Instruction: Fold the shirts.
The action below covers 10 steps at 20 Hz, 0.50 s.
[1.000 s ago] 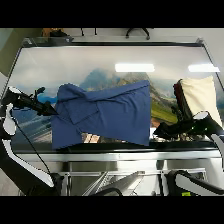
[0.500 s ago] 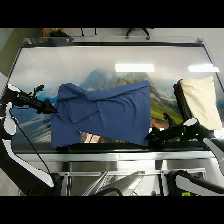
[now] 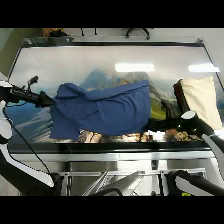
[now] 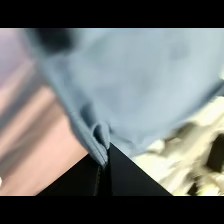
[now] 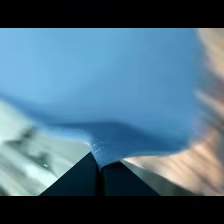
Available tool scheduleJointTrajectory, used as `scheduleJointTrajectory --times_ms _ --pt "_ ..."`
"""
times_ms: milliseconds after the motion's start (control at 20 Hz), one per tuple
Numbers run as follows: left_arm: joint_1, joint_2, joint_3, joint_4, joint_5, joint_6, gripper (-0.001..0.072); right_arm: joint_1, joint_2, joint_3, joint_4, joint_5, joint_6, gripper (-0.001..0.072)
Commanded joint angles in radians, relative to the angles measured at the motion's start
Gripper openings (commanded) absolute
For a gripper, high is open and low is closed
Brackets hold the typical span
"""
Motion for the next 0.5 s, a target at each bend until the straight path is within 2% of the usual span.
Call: scheduleJointTrajectory --times_ms 0,100,200,350,450 --pt "0.020 0.188 0.001 -0.454 -0.027 0.031 0.0013 -0.040 0.118 0.324 0.042 0.038 -0.016 0.0016" --pt "0.032 0.371 0.001 -0.704 0.014 0.040 0.0013 -0.121 0.154 0.605 0.117 0.034 -0.065 0.0016" --pt "0.065 0.581 0.002 -0.875 0.141 0.037 0.0013 -0.216 0.158 0.883 0.228 0.034 -0.090 0.0016" --pt "0.183 0.901 0.001 -0.937 0.341 0.050 0.0013 -0.308 0.158 1.176 0.272 0.031 -0.089 0.0015" --pt "0.325 1.093 0.002 -0.934 0.446 0.079 0.0014 -0.329 0.161 1.291 0.274 0.002 -0.089 0.0016"
